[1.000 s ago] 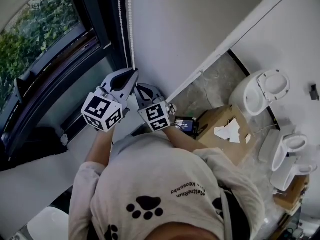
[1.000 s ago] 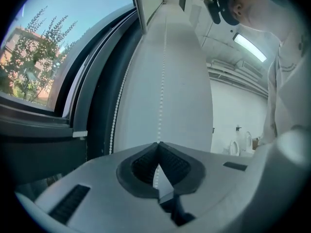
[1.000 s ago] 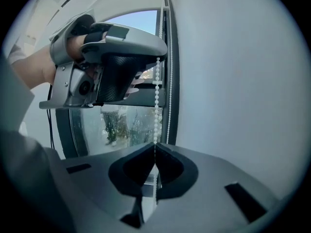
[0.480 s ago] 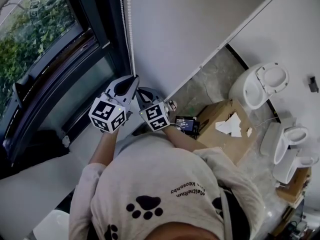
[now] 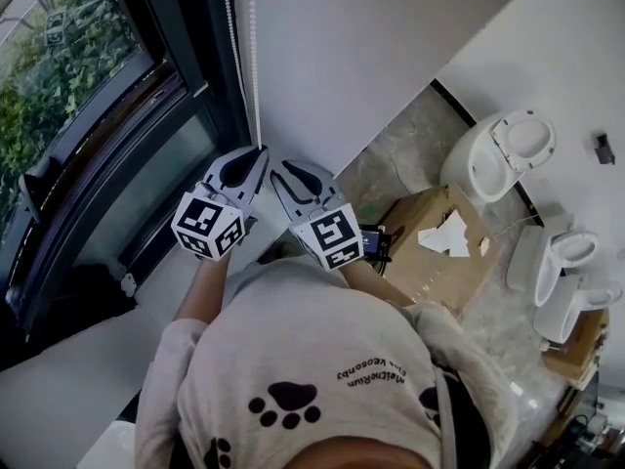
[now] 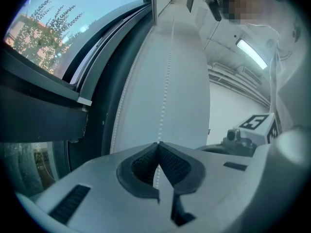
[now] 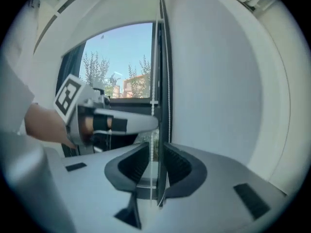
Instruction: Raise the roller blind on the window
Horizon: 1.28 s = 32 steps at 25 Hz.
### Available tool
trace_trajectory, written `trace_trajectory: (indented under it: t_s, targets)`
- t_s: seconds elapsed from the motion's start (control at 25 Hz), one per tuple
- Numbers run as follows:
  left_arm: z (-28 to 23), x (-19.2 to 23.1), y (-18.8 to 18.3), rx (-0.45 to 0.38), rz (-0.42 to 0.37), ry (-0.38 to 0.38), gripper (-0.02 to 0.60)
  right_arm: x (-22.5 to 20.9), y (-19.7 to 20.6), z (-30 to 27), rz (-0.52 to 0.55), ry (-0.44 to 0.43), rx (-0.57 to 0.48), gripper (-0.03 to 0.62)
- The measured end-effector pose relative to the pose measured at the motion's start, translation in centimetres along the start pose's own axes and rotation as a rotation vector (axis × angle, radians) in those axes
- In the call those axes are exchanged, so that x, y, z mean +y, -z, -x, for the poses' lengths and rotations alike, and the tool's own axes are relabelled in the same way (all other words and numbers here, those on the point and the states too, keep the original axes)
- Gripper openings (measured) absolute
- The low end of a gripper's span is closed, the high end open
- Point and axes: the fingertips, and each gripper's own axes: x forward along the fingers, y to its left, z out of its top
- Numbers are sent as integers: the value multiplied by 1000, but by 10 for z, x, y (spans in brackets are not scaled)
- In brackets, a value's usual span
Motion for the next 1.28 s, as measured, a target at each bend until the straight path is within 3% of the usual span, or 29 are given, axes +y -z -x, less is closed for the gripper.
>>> trace_trajectory:
  t_s: [0.32,0.56,0.88,1.28]
  targets:
    - [2,-1,1,-16,13,17,9,2,-122,28,-1,-32,-209,87]
    - [5,-6,0,-24,20,23,9,1,-187,25,32,-28,-289,84]
    - [3,-11,2,-27,26,30,9,-3,-223,23,33,-35,-327,34]
    - [2,-11,6,-41,3,20,9,0,-219,22,61,-15,-347,9]
